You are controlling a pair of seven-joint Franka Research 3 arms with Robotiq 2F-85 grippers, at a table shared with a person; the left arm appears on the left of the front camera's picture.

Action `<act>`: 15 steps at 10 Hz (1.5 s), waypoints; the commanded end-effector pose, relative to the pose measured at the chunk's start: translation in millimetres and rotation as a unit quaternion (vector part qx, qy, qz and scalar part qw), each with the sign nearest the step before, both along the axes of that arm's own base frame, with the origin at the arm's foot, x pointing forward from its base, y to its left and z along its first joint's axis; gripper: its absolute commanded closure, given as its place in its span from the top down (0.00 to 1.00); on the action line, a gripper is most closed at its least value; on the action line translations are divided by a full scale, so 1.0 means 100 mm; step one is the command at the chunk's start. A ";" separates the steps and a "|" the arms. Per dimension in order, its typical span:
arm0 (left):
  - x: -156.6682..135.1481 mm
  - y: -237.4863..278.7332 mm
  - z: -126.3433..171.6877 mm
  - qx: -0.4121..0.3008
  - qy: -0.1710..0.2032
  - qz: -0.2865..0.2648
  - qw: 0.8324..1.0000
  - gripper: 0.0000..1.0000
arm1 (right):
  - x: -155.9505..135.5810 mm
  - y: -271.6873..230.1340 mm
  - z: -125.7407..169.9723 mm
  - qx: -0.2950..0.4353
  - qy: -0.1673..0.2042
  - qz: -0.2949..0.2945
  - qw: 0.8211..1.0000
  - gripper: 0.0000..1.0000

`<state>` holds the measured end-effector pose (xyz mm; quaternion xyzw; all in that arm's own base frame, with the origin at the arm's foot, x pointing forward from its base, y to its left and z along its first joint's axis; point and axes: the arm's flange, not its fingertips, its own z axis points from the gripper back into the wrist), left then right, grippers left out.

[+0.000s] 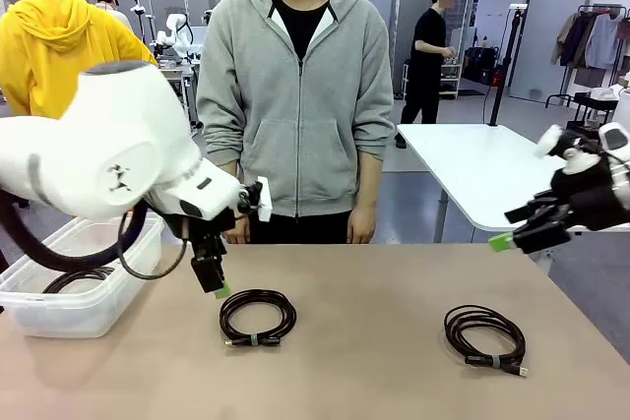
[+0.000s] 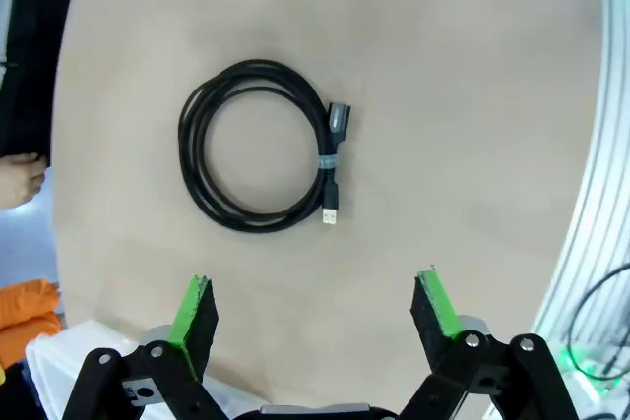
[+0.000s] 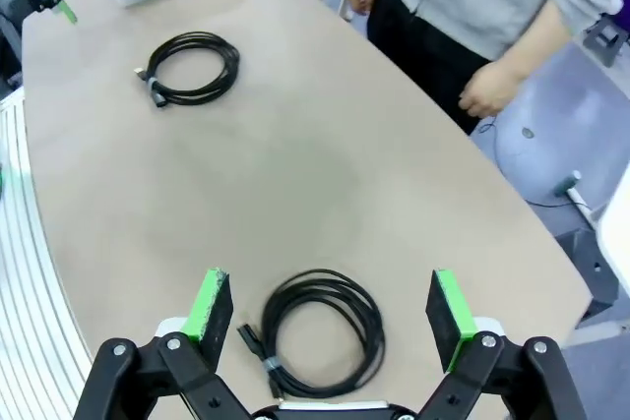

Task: Organize and store the cables.
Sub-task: Place the USB Extension Cable into the Organizing box.

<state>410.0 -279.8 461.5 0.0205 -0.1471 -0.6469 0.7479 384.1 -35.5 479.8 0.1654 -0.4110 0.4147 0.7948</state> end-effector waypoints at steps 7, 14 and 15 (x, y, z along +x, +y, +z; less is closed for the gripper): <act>0.40 -0.20 -0.47 0.034 0.001 -0.016 0.999 1.00 | -0.27 -0.45 0.05 -0.019 -0.084 0.122 0.989 1.00; 0.46 -0.39 -0.76 0.032 0.038 0.016 0.999 1.00 | -0.27 -0.45 0.05 -0.019 -0.084 0.122 0.989 1.00; 0.44 -0.40 -0.86 0.034 0.042 0.011 0.998 1.00 | -0.27 -0.45 0.05 -0.019 -0.084 0.122 0.989 1.00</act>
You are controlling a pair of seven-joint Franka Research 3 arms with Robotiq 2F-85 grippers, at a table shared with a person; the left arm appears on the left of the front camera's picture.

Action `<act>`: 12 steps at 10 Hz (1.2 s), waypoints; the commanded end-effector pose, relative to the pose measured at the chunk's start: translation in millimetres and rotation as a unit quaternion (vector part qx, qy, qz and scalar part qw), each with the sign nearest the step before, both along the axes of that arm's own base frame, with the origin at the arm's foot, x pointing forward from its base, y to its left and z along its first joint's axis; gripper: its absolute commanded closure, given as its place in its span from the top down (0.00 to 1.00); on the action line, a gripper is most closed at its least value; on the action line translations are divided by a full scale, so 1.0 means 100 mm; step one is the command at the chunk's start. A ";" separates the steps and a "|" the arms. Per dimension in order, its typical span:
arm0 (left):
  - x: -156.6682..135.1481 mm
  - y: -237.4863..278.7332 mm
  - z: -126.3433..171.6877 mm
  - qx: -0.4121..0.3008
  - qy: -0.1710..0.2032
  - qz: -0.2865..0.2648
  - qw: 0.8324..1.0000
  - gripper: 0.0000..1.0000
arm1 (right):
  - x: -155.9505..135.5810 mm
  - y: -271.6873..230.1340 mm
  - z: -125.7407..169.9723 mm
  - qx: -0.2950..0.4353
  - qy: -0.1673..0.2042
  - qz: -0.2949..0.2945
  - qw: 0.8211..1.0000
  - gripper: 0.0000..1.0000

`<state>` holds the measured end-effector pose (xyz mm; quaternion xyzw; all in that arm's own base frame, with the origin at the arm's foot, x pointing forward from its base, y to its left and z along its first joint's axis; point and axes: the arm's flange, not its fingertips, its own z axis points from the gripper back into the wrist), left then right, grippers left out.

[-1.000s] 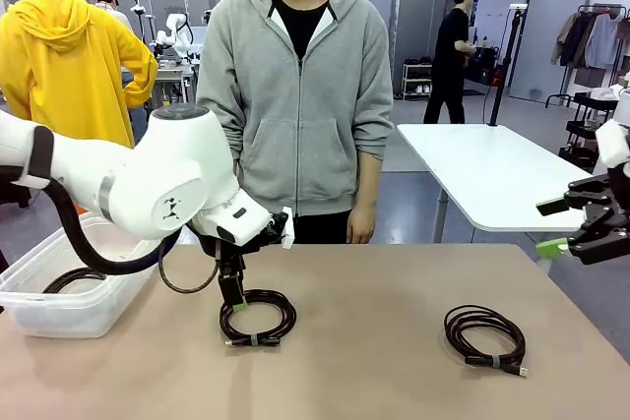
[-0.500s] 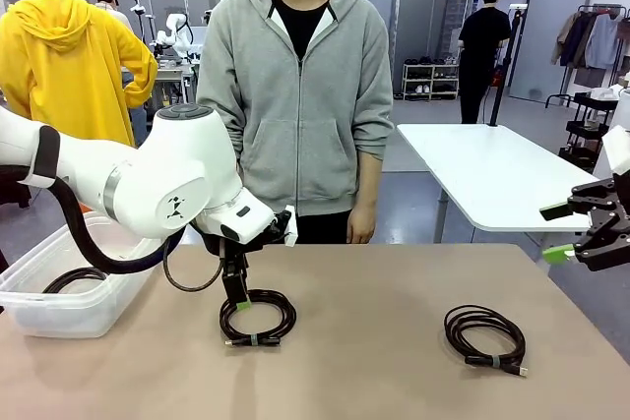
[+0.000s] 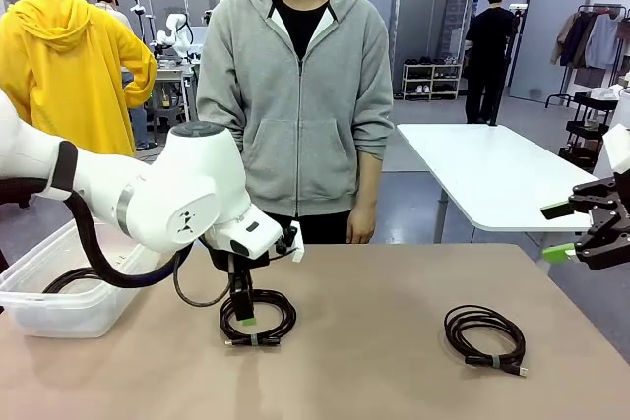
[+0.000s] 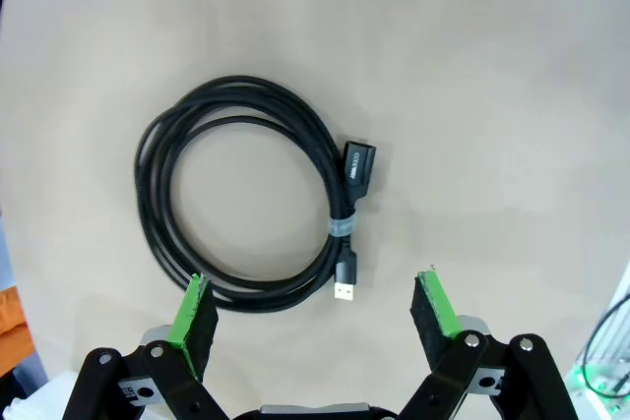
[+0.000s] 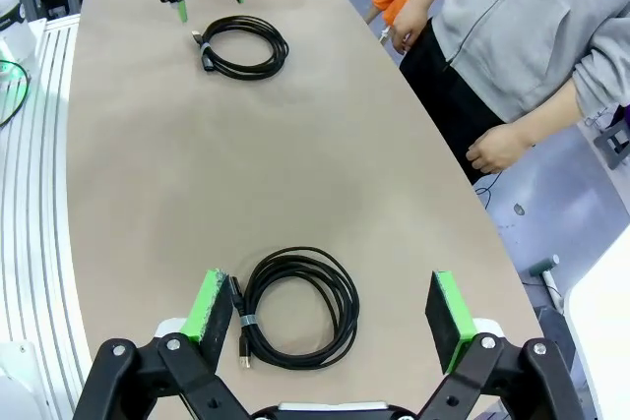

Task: Organize and store the cables.
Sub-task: Place the USB Extension Cable into the Organizing box.

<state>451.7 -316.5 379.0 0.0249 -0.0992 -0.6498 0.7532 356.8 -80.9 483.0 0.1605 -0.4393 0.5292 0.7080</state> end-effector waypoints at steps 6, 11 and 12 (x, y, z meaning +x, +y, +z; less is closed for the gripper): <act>0.19 -0.04 -0.63 0.003 0.048 0.015 0.999 1.00 | 0.00 0.01 0.02 0.006 -0.004 0.003 1.000 1.00; 0.23 -0.07 -0.70 0.017 0.055 0.021 0.998 0.00 | 0.00 0.01 0.02 0.006 -0.004 0.003 1.000 1.00; 0.23 -0.06 -0.69 0.016 0.055 0.024 0.998 0.00 | 0.00 0.01 0.02 0.006 -0.004 0.003 1.000 1.00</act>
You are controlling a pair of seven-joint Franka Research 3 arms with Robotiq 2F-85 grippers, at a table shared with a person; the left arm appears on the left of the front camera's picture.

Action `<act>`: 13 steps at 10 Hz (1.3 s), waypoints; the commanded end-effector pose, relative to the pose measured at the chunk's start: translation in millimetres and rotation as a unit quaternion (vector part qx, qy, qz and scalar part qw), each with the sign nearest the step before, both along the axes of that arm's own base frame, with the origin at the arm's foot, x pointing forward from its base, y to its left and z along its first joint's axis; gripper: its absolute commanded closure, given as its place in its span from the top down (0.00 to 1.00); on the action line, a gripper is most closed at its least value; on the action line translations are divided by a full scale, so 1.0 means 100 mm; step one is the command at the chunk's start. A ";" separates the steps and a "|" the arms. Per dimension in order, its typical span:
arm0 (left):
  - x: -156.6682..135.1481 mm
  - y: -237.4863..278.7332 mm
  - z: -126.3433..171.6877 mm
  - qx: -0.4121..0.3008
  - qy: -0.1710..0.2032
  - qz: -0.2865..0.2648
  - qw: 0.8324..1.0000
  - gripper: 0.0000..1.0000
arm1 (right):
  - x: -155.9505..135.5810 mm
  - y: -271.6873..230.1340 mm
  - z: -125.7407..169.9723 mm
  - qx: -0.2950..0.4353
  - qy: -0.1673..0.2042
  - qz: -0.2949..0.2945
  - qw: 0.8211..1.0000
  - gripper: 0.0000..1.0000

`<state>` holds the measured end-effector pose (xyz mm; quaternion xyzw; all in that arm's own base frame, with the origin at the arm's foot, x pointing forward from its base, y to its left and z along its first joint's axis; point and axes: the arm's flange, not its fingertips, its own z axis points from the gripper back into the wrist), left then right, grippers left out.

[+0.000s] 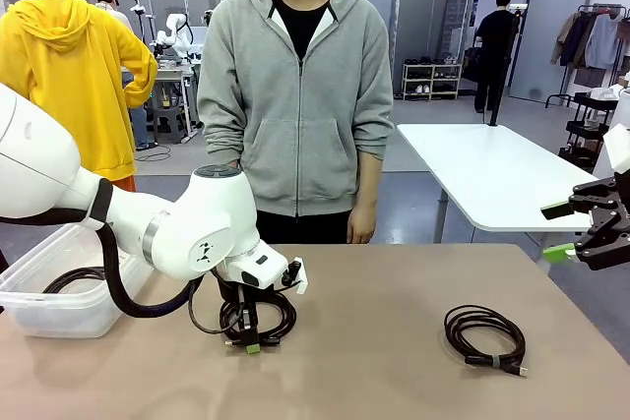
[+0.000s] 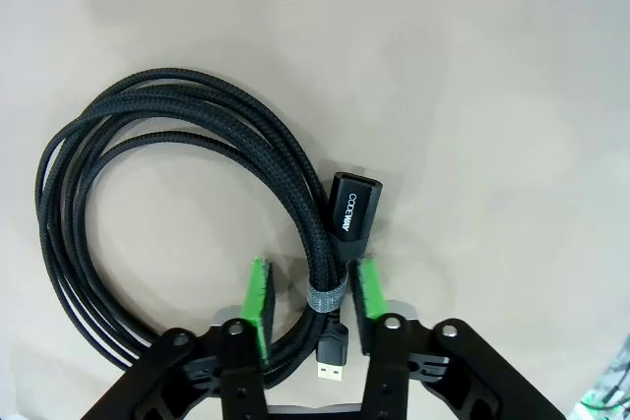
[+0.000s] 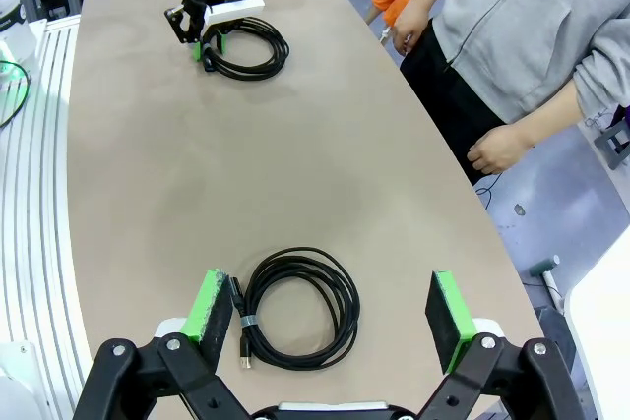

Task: Organize and store the cables.
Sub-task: Place the USB Extension Cable into the Organizing box.

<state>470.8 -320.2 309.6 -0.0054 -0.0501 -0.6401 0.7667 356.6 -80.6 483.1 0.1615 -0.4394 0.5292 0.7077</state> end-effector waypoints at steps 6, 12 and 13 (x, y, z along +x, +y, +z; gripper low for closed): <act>-0.05 0.12 0.83 0.015 -0.040 -0.012 0.999 0.00 | 0.01 0.00 0.02 0.005 -0.004 0.002 1.000 1.00; -0.17 0.12 1.48 -0.004 -0.090 -0.006 0.996 0.00 | 0.01 0.00 0.02 0.005 -0.004 0.002 1.000 1.00; -0.17 0.12 1.48 -0.004 -0.090 -0.006 0.996 0.00 | 0.01 0.00 0.02 0.005 -0.004 0.002 1.000 1.00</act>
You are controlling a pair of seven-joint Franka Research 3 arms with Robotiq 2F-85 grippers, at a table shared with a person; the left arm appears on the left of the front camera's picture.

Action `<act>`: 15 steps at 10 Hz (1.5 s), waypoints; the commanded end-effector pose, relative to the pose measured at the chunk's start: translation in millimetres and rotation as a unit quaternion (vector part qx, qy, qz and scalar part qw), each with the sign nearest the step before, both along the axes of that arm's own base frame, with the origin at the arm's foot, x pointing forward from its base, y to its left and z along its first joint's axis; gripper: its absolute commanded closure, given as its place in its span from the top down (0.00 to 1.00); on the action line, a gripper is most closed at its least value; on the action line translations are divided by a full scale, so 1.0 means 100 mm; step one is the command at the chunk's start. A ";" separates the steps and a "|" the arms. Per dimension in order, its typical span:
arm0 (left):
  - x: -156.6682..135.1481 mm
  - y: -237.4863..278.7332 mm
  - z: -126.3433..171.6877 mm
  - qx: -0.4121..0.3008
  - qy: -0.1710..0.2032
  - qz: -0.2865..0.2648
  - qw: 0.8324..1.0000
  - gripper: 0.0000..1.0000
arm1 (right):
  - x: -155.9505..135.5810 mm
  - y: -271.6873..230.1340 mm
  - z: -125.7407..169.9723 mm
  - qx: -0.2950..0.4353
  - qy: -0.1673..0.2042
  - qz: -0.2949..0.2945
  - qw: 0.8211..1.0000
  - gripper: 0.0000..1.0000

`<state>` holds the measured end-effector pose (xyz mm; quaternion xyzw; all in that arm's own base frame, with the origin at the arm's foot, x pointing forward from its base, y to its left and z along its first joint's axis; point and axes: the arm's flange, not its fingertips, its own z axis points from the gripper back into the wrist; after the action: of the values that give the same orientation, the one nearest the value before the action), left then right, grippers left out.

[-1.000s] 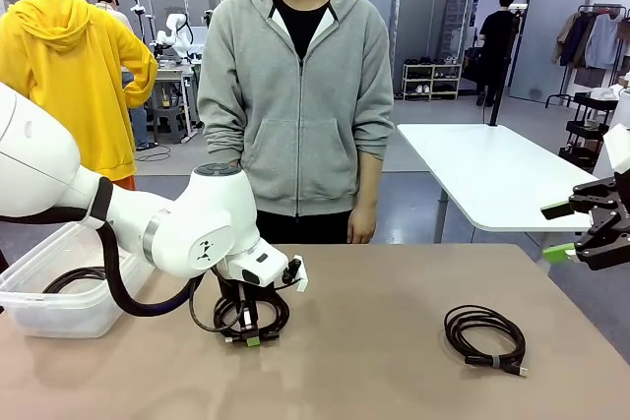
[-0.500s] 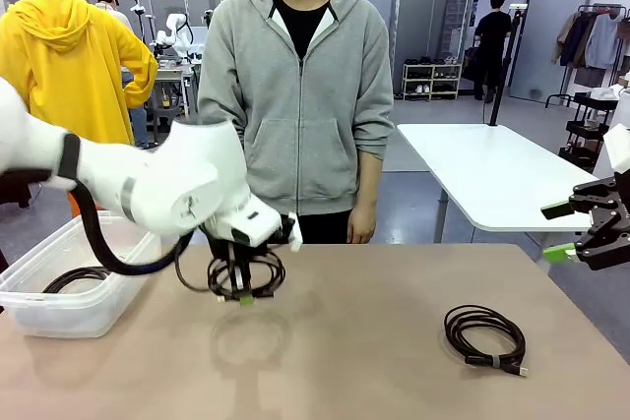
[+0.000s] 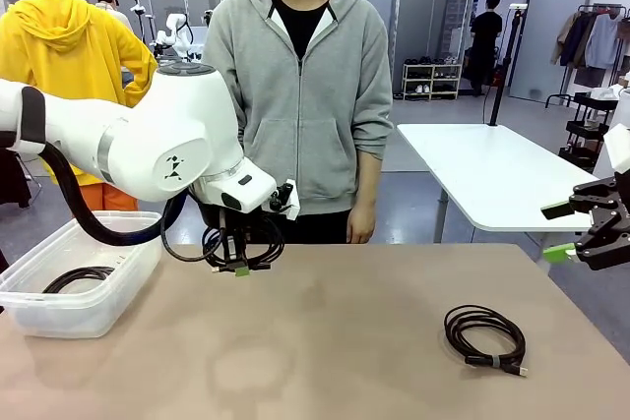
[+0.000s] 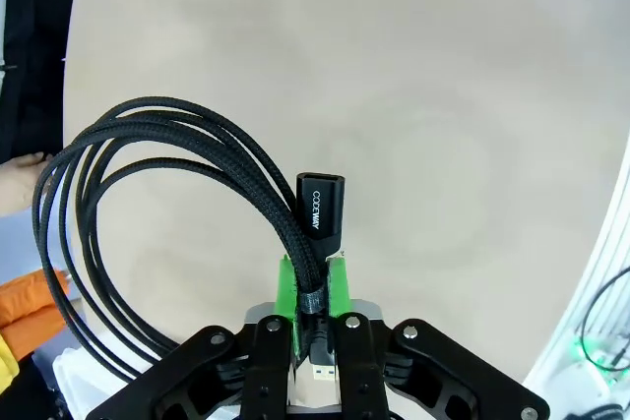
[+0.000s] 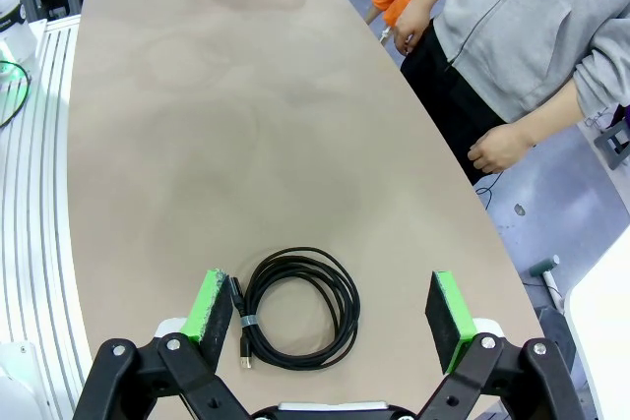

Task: Organize and store the cables.
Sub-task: Place the USB Extension Cable into the Organizing box.

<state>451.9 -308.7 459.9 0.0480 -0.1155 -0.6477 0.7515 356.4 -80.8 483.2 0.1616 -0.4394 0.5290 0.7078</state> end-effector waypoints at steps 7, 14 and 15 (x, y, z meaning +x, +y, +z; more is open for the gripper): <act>-0.11 0.86 0.40 0.013 0.035 -0.048 0.998 0.14 | 0.01 0.01 0.02 0.005 -0.004 0.002 1.000 1.00; 0.00 2.56 0.53 0.002 0.026 -0.068 0.997 0.14 | 0.01 0.01 0.02 0.005 -0.004 0.002 1.000 1.00; 0.08 2.75 0.50 0.008 0.026 -0.077 0.997 0.14 | 0.01 0.01 0.02 0.005 -0.004 0.002 1.000 1.00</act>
<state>452.1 -42.6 512.6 0.0225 -0.0989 -0.6930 0.7138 356.1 -80.2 483.6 0.1620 -0.4388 0.5299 0.7075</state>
